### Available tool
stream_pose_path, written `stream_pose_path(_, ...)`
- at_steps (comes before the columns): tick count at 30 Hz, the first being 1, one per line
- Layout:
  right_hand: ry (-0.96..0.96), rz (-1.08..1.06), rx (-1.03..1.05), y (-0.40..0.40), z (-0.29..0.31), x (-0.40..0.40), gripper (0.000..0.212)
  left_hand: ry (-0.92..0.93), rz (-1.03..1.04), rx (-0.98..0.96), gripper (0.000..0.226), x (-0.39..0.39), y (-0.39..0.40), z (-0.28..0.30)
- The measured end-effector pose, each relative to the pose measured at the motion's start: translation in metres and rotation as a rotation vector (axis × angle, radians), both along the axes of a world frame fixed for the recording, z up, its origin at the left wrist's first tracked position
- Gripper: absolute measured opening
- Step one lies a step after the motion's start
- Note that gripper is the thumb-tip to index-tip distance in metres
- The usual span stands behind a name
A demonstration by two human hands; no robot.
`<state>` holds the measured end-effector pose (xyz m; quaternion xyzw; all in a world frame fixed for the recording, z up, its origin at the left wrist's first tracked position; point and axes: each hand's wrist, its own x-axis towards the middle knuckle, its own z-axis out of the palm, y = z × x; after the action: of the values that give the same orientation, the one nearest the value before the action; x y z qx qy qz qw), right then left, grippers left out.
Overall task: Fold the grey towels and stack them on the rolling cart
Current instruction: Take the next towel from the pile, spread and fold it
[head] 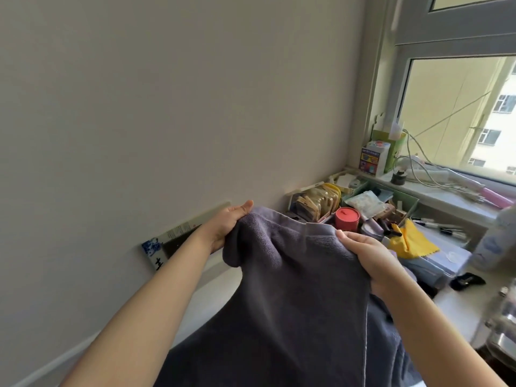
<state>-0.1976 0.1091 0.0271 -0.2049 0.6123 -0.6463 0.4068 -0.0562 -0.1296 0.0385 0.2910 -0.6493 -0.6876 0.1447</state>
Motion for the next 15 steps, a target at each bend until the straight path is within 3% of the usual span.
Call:
stream_pose_path(3, -0.092, 0.121, -0.059, -0.008, 0.001, 0.038, 0.022, 0.035, 0.033, 0.043, 0.042, 0.039, 0.006, 0.004)
stream_pose_path(7, -0.215, 0.279, -0.142, -0.030, 0.001, 0.112, 0.025, 0.120, 0.168, 0.146, 0.058, 0.116, 0.012, 0.010)
stream_pose_path(11, -0.336, 0.444, -0.217, -0.056, 0.008, 0.211, 0.022, 0.233, 0.354, 0.255, 0.054, 0.217, 0.020, 0.013)
stream_pose_path(15, -0.390, 0.605, -0.235, -0.076, 0.006, 0.308, 0.018, 0.299, 0.486, 0.235, 0.053, 0.324, 0.035, 0.015)
